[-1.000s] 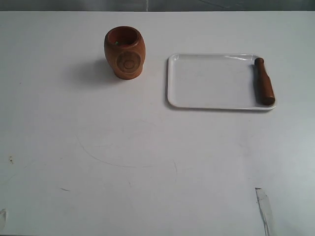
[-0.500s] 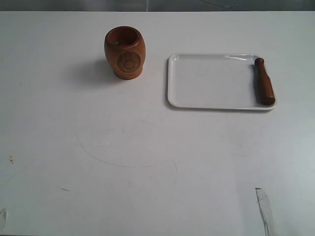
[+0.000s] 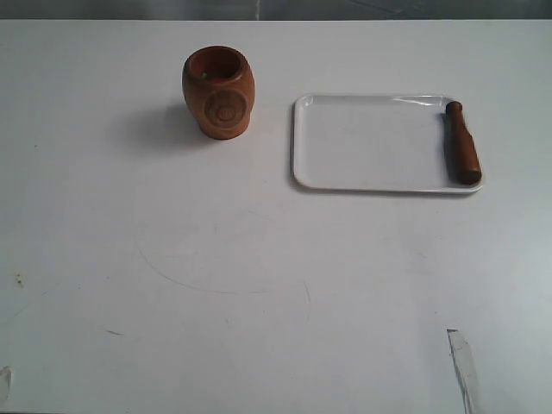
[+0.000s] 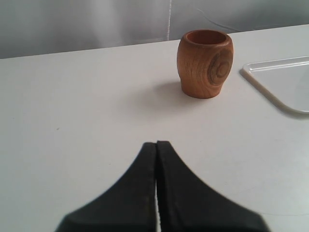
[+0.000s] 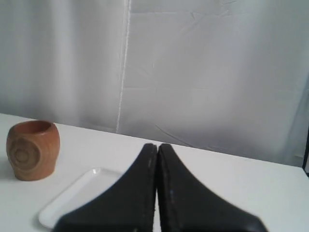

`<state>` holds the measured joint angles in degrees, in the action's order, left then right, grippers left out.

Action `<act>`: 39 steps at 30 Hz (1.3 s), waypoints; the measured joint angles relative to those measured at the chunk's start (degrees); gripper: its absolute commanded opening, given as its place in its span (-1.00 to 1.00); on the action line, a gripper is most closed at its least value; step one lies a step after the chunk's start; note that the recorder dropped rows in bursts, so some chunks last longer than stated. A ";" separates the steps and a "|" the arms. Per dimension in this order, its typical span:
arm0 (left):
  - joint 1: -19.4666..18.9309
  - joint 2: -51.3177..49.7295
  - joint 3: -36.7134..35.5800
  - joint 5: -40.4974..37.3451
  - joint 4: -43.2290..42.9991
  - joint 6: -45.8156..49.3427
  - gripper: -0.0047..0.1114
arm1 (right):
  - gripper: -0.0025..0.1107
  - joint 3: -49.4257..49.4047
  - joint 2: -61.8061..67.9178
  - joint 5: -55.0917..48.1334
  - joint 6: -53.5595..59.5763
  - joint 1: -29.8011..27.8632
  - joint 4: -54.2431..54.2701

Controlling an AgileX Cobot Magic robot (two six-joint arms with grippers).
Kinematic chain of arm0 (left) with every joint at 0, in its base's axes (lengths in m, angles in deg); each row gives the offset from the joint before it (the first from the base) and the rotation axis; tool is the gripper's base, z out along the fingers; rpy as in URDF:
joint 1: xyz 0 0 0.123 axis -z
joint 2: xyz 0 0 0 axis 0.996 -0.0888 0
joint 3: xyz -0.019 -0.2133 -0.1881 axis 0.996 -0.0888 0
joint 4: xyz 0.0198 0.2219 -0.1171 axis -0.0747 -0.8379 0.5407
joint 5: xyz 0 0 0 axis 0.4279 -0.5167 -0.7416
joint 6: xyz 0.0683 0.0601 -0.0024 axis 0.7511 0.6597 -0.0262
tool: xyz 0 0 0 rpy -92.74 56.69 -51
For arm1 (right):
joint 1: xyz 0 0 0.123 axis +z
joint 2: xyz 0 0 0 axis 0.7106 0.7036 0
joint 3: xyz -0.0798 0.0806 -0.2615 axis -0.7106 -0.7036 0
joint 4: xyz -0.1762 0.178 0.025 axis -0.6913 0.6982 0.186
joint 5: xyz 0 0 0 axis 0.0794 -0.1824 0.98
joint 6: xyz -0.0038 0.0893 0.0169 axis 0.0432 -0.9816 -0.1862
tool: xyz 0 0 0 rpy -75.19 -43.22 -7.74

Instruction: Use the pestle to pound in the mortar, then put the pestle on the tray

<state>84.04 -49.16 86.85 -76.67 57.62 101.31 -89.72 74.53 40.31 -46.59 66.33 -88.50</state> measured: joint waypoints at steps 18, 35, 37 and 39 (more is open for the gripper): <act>0.00 0.00 0.00 0.00 0.00 0.00 -0.92 | -0.96 0.00 0.00 -4.73 1.26 -11.28 -4.46; 0.00 0.00 0.00 0.00 0.00 0.00 -0.92 | -0.96 0.00 0.00 -4.78 1.17 -11.28 -4.36; 0.00 0.00 0.00 0.00 0.00 0.00 -0.92 | -0.96 0.00 0.00 -4.87 1.17 -11.28 -4.36; 0.00 0.00 0.00 0.00 0.00 0.00 -0.92 | -0.96 0.00 0.00 -4.87 1.17 -11.28 -4.36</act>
<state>84.04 -49.16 86.85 -76.67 57.62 101.31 -89.72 74.53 35.44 -45.41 55.05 -92.86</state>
